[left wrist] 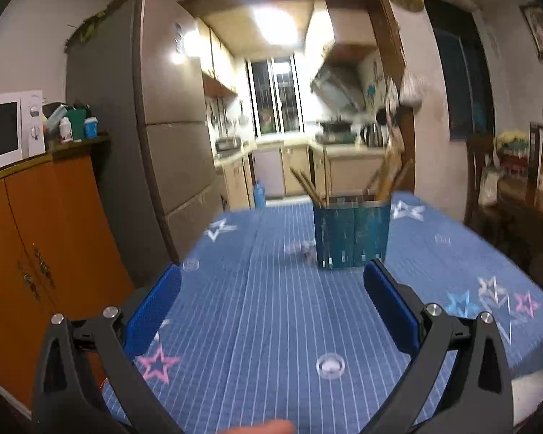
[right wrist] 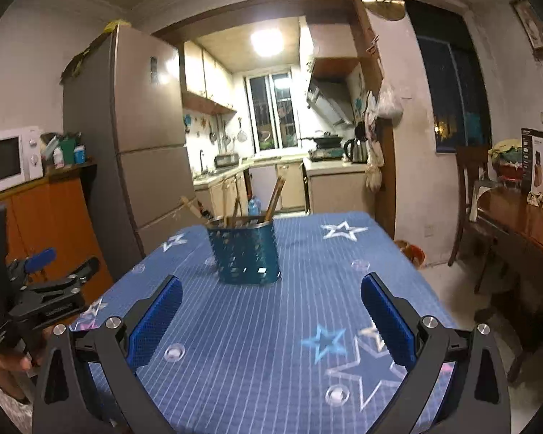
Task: Organize utensils
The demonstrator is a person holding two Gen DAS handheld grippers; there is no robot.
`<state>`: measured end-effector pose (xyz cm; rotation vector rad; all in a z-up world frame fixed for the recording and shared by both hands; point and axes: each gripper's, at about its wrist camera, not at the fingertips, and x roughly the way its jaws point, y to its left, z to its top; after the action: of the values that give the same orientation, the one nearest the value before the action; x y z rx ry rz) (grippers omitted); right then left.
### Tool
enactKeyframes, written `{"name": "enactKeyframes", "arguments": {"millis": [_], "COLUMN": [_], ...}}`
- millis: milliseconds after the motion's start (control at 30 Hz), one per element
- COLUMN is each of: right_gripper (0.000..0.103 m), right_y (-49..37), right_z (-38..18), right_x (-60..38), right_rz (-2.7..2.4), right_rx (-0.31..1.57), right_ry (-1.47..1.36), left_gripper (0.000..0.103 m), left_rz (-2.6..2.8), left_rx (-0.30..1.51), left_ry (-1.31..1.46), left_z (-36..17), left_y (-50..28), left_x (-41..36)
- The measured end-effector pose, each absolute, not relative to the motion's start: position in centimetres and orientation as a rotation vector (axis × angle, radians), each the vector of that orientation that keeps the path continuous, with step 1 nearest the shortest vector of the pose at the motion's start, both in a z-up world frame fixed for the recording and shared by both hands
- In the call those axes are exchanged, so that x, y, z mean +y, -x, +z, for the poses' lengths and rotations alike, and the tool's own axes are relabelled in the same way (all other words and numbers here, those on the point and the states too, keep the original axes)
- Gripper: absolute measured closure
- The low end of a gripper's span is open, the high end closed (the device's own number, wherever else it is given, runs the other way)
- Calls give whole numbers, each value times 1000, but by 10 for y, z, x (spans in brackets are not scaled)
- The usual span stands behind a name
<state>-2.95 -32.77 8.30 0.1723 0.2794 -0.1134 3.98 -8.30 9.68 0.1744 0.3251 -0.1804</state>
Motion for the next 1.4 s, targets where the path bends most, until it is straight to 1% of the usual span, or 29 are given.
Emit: {"name": "enactKeyframes", "arguments": {"millis": [300, 933, 1400], "right_gripper": [4, 4, 4], "right_y": [45, 42, 44], "right_z": [81, 74, 74], "right_x": [-277, -260, -255], "right_rz": [-102, -56, -49], "right_rx": [249, 303, 307], "right_ry": [-12, 11, 16], "left_gripper": [6, 6, 6], "left_rz": [-218, -141, -134], "left_rx": [318, 313, 322], "left_ry": [-152, -138, -127], "left_z": [90, 89, 87], "left_y": [-27, -26, -26], "left_x": [-78, -71, -68]}}
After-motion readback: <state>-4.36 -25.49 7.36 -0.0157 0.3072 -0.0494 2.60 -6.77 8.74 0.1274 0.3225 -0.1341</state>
